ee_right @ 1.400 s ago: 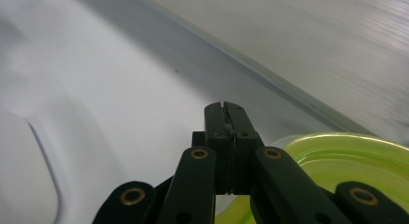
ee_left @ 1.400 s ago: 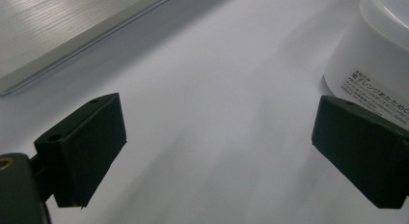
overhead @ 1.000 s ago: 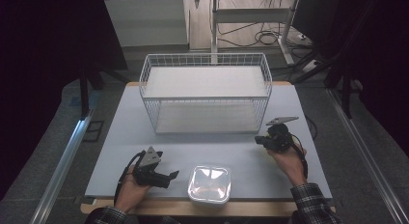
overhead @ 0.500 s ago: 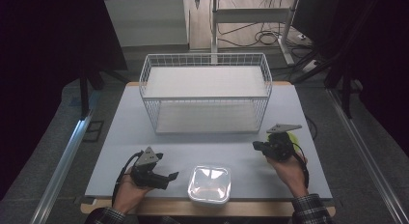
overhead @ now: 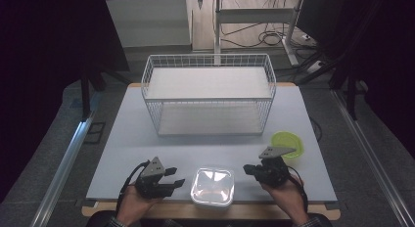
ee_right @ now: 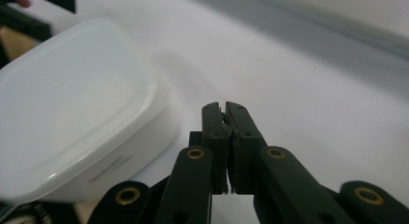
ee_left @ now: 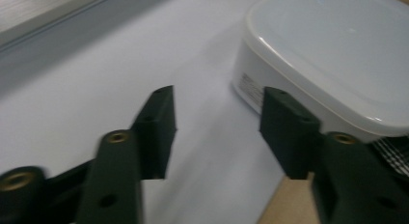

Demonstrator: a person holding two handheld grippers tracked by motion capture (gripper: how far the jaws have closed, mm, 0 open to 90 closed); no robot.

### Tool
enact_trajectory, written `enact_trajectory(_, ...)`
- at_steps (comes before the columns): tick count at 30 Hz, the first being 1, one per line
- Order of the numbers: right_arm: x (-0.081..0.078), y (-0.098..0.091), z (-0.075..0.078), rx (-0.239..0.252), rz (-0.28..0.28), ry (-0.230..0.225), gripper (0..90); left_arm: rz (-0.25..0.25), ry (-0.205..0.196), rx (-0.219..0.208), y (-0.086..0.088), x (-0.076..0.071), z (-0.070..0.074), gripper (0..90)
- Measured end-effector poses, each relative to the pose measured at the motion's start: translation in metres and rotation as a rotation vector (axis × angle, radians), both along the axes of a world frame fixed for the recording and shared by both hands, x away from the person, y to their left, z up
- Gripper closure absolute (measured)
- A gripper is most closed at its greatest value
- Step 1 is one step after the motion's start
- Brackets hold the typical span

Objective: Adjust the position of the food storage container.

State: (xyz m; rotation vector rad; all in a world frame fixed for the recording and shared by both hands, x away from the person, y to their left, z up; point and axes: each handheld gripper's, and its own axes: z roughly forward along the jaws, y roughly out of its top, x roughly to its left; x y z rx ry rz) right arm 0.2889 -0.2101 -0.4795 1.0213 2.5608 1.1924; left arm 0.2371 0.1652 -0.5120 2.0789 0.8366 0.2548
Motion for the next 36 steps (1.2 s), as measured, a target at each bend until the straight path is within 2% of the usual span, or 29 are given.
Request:
enact_trajectory(1,-0.008,0.005,-0.002,-0.004,0.022,0.012,86.4,-0.005,0.003,0.007,0.0,-0.001,0.0,59.6)
enact_trajectory(2,-0.008,0.005,-0.002,-0.004,0.022,0.012,86.4,-0.015,0.012,0.012,0.0,-0.002,-0.001,59.6)
enact_trajectory(6,-0.023,0.011,-0.006,-0.013,0.054,0.036,87.6,-0.058,0.037,0.017,-0.002,-0.006,-0.002,77.5)
enact_trajectory(11,-0.033,0.019,-0.013,-0.033,0.083,0.087,89.6,-0.105,0.067,0.022,-0.009,-0.008,-0.003,89.1)
enact_trajectory(17,-0.039,0.028,-0.013,-0.043,0.107,0.105,89.7,-0.155,0.12,0.009,-0.019,-0.009,-0.004,89.7)
enact_trajectory(24,-0.032,0.031,-0.013,-0.051,0.075,0.101,89.7,-0.113,0.129,0.018,-0.025,-0.002,-0.002,89.7)
enact_trajectory(28,-0.024,0.033,-0.011,-0.057,0.052,0.081,89.8,-0.094,0.125,0.035,-0.028,0.006,-0.002,89.7)
enact_trajectory(36,-0.011,0.035,-0.014,-0.062,0.007,0.078,89.8,-0.033,0.119,0.039,-0.032,0.024,-0.001,89.7)
